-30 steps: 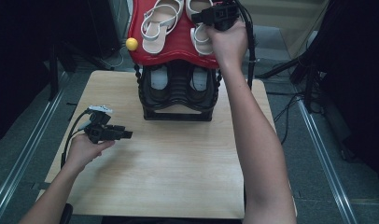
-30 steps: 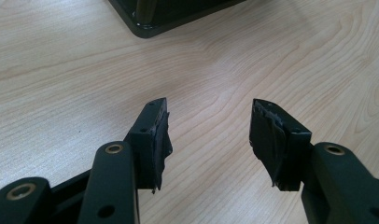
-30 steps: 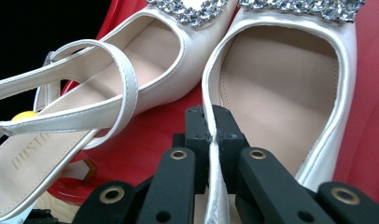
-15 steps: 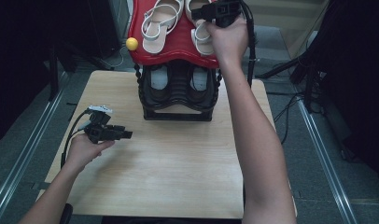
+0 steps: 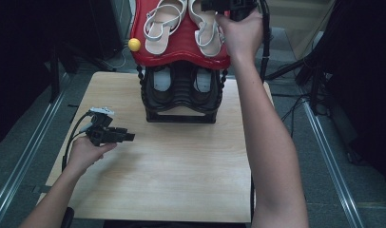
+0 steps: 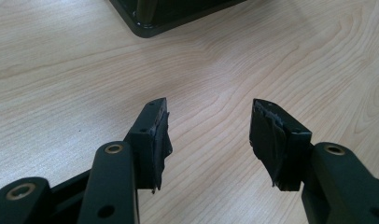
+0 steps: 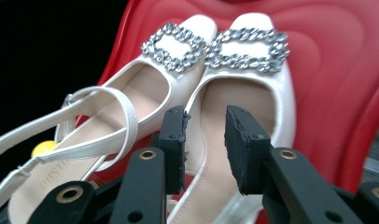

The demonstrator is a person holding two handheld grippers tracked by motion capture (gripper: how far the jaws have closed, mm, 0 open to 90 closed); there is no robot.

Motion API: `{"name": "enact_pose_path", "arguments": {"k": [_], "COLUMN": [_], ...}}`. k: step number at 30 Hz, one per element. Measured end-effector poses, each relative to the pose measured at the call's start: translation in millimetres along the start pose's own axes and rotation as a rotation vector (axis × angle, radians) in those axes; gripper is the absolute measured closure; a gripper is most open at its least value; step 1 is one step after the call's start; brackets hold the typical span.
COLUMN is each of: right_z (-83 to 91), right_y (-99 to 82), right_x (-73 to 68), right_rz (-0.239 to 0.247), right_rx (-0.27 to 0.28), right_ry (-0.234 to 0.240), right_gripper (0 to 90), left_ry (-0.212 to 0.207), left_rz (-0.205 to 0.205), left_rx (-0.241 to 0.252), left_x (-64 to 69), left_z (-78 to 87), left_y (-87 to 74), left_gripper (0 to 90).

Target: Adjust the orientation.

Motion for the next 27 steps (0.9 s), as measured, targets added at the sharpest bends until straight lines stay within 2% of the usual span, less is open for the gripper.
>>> {"name": "enact_pose_path", "arguments": {"k": [8, 19, 27], "right_z": [15.8, 18.8, 21.7], "right_y": [-5.2, -25.0, -39.1], "right_x": [15.0, 31.0, 45.5], "right_rz": [-0.006, -0.018, -0.03], "right_rx": [0.02, 0.017, 0.014], "right_ry": [-0.012, -0.011, -0.029], "right_gripper": [64.1, 63.5, 63.5], "left_ry": [0.003, 0.001, 0.003], "left_rz": [-0.001, -0.001, -0.003], "left_rx": [-0.001, -0.004, -0.007], "left_x": [0.3, 1.0, 0.6], "left_z": [-0.7, -3.8, -4.0], "left_y": [0.2, 0.6, 0.2], "left_gripper": [47.5, 47.6, 47.6]}}
Point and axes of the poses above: each handheld gripper's, and its own axes: z roughly backward along the jaws, y roughly out of its top, x roughly to its right, the point moved 8 cm from there along -z, roughly forward along the jaws, and after that the axes turned 10 degrees about -x, right-handed, at the moved point
